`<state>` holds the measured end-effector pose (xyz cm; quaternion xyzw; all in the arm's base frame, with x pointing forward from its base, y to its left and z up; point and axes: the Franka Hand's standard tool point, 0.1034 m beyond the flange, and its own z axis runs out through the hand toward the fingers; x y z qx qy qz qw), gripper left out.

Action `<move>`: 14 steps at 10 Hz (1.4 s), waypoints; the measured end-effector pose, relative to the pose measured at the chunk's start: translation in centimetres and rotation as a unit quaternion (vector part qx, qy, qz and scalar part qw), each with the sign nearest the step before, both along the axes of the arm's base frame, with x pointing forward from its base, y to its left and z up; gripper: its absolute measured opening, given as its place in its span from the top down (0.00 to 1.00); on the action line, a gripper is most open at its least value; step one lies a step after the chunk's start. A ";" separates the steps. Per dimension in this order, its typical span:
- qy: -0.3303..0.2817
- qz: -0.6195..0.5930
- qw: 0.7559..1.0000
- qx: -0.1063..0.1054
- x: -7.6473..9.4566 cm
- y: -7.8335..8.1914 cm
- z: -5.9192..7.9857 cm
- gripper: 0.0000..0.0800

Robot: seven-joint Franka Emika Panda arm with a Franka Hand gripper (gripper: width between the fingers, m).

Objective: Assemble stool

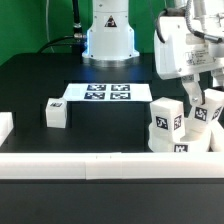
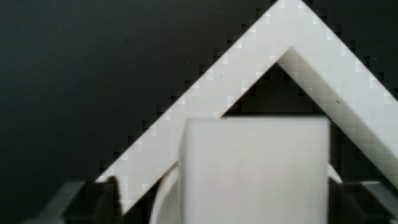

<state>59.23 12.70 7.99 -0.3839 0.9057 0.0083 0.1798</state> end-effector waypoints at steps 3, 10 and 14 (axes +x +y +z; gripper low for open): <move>-0.019 0.092 0.995 -0.010 0.6 0.0 2.6 0.19; -0.067 0.473 0.869 -0.131 1.2 0.6 2.8 0.19; -0.086 0.597 0.778 -0.173 1.5 0.7 3.0 0.19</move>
Offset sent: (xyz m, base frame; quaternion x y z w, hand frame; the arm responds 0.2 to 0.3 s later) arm 0.0000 0.0000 0.0000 0.0000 0.0000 -0.1938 0.9810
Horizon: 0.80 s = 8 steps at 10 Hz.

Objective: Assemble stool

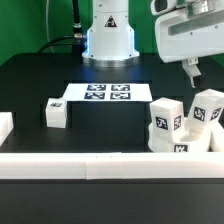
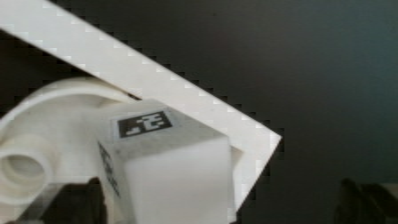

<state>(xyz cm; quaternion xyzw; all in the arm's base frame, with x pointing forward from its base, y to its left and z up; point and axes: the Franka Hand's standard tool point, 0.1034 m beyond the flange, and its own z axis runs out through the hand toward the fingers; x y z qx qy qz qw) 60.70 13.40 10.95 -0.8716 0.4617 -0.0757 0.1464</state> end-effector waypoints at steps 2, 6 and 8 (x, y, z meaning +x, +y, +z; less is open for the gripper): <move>-0.012 0.088 0.996 -0.030 -0.1 0.2 -0.1 0.19; -0.025 0.401 0.909 -0.112 -0.4 -0.7 -0.4 0.19; -0.032 0.455 0.881 -0.130 -0.1 -1.3 -0.2 0.19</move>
Offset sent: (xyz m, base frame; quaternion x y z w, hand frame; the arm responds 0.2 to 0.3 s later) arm -0.0096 0.0079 -0.0015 -0.0389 -0.0325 -0.4300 0.9014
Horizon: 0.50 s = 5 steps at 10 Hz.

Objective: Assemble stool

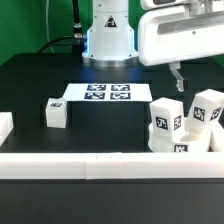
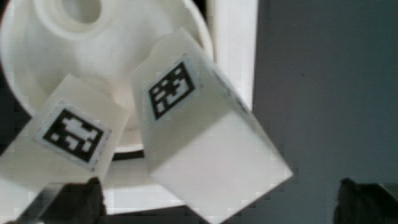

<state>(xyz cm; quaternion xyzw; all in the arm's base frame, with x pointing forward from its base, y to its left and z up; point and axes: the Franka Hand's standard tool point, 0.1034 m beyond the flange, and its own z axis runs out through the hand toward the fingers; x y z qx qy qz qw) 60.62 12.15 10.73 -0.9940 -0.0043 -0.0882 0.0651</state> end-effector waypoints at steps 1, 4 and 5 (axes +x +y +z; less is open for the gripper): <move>-0.004 0.037 0.999 -0.011 0.0 -0.1 0.0 0.19; 0.004 0.223 0.973 -0.062 -0.2 -0.3 -0.8 0.19; 0.002 0.270 0.960 -0.075 0.1 -0.4 -0.9 0.19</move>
Offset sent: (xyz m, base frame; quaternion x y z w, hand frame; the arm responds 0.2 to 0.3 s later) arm 0.0098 0.0173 -0.0122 0.0354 -0.0791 -0.2954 0.9514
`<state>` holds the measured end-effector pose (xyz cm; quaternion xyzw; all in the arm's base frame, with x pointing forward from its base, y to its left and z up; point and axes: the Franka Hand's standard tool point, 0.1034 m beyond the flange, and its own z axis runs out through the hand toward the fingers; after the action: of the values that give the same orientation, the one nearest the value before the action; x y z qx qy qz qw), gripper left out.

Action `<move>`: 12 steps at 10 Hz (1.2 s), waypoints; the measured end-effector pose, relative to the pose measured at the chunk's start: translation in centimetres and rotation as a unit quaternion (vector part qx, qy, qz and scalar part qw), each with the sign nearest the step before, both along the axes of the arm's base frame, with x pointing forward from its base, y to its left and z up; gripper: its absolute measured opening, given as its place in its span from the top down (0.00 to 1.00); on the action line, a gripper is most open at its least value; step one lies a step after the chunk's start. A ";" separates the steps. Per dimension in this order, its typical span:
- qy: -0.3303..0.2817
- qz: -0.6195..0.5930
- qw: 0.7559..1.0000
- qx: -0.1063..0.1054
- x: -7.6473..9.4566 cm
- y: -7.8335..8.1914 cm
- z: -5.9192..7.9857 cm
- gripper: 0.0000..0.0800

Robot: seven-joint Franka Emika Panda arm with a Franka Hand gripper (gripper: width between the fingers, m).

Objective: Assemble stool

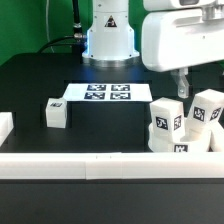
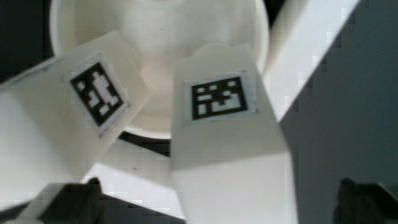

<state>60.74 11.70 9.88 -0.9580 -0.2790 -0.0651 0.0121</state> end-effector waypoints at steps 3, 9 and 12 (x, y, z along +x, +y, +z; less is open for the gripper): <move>0.007 0.004 1.000 -0.006 -0.2 -0.1 -0.2 0.19; 0.078 -0.007 0.996 -0.030 -1.1 1.0 -1.4 0.19; 0.077 -0.012 0.996 -0.031 -1.2 0.2 -1.7 0.19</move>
Offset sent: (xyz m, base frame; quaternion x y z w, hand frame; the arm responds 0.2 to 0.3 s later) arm 0.0009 0.0144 -0.0051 0.0079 0.0078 -0.0031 0.9999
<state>59.53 11.89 8.19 -0.9634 -0.2675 0.0178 0.0034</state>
